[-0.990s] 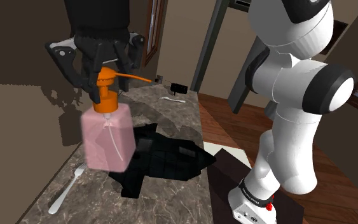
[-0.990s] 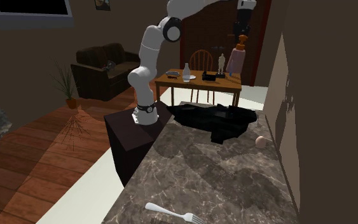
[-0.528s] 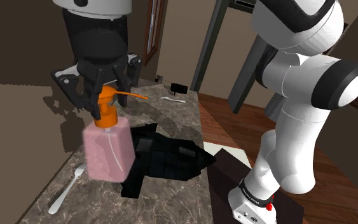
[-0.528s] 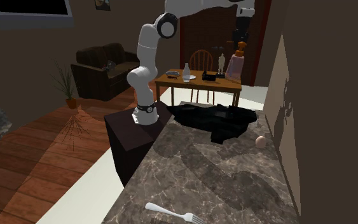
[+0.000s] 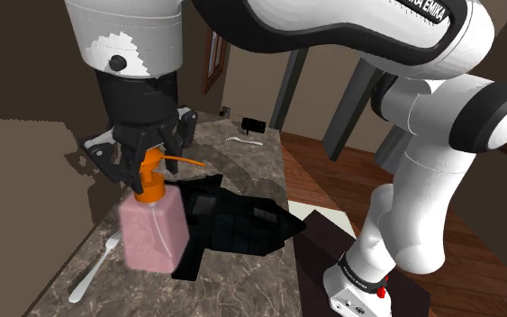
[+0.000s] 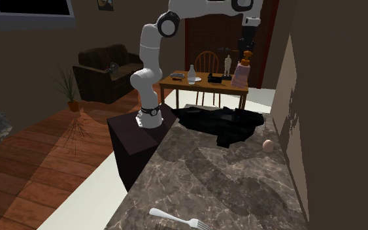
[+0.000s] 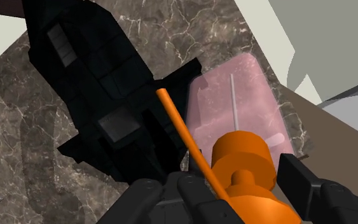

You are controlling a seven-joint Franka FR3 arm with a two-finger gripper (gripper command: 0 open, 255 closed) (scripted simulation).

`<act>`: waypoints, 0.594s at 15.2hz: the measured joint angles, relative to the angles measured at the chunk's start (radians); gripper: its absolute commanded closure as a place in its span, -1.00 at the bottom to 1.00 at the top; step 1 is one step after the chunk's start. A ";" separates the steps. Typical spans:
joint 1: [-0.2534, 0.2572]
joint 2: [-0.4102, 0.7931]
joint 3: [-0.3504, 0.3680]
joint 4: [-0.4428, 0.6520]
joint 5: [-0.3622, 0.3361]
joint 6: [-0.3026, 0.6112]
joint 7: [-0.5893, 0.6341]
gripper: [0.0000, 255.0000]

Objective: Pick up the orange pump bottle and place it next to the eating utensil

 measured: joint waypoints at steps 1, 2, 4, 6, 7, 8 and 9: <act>-0.004 -0.009 0.000 -0.025 0.005 0.018 0.000 1.00; -0.007 -0.012 -0.001 -0.041 0.007 0.031 0.000 1.00; -0.014 -0.025 -0.003 -0.085 0.014 0.064 0.000 1.00; -0.016 -0.028 -0.003 -0.112 0.015 0.089 0.003 1.00; -0.018 -0.031 -0.003 -0.132 0.017 0.105 0.004 1.00; -0.021 -0.038 -0.004 -0.153 0.020 0.121 0.004 1.00; -0.023 -0.041 -0.005 -0.170 0.022 0.135 0.004 1.00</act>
